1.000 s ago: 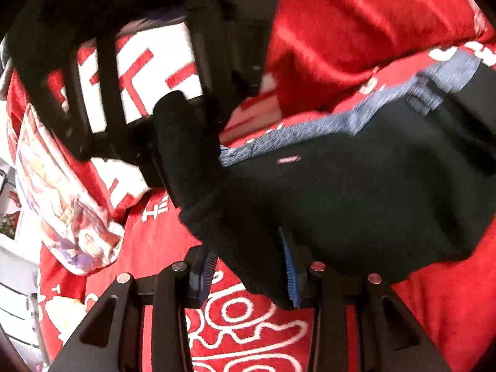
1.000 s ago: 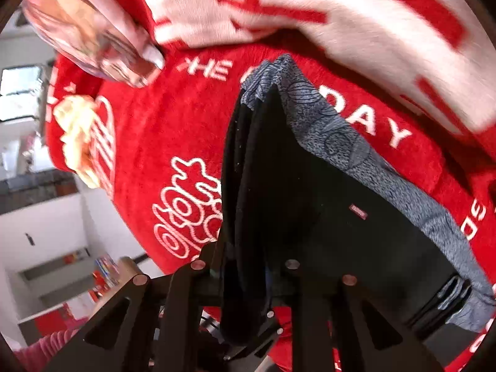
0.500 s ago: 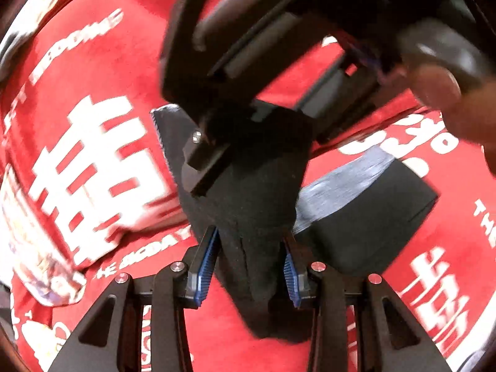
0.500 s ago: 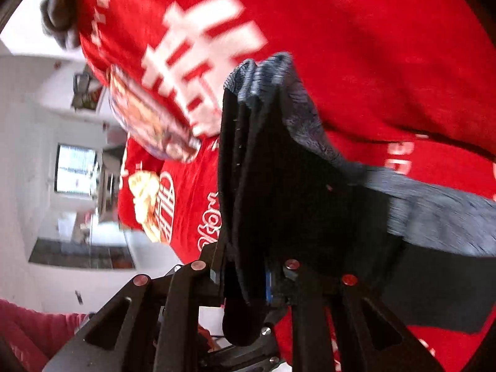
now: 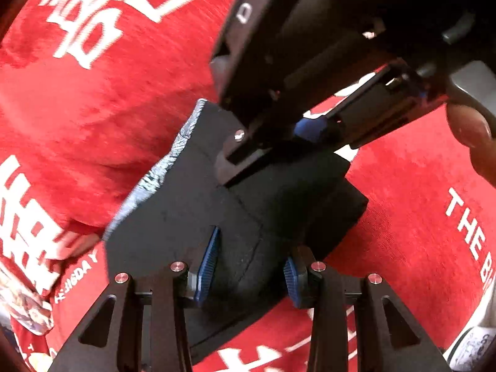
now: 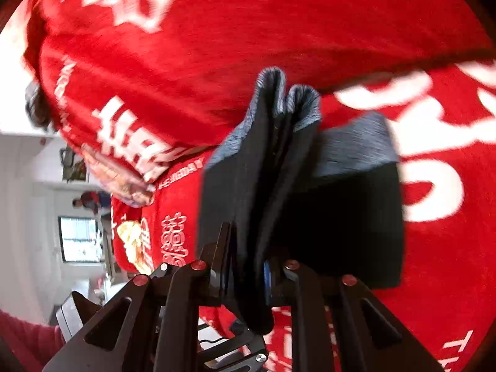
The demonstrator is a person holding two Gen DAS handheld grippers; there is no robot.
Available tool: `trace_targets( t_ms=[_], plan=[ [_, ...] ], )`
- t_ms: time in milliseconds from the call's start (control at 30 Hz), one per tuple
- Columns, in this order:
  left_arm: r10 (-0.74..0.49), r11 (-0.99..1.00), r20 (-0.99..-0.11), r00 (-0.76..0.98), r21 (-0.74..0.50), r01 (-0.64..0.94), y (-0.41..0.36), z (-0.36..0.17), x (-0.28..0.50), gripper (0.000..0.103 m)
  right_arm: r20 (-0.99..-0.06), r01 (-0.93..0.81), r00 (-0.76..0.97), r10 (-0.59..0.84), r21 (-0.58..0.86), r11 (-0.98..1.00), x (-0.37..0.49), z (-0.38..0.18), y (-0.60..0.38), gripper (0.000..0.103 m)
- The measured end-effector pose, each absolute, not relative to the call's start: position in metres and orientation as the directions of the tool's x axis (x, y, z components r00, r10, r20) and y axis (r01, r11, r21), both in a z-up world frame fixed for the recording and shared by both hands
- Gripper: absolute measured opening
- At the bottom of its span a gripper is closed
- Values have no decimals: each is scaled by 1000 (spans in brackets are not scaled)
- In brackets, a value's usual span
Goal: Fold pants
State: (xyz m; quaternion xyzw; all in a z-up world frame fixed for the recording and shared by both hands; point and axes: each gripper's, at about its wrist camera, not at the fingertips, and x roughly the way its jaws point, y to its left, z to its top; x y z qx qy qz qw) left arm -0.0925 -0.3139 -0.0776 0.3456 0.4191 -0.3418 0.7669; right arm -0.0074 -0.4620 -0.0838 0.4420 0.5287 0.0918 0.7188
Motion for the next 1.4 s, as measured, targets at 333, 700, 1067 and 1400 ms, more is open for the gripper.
trace_targets(
  t_ms=[333,700,1067,1400],
  plan=[
    [-171,497,-913,371,245,832,-321,-93,-103,52,-737,432,366,568,675,598,-29,-136,-487,18],
    [-123,698,-920,372,186,691,-230,-48,-32,65,-868,433,270,417,496,752,-36,-114,-486,18],
    [-15,863,-961,278,128,489,-163,-75,29,65,-946,543,208,249,324,775,-68,-92,-488,18],
    [-18,872,-983,185,75,484,-159,-95,33,76,-958,352,215,189,256,900,-27,-78,-428,18]
  ],
)
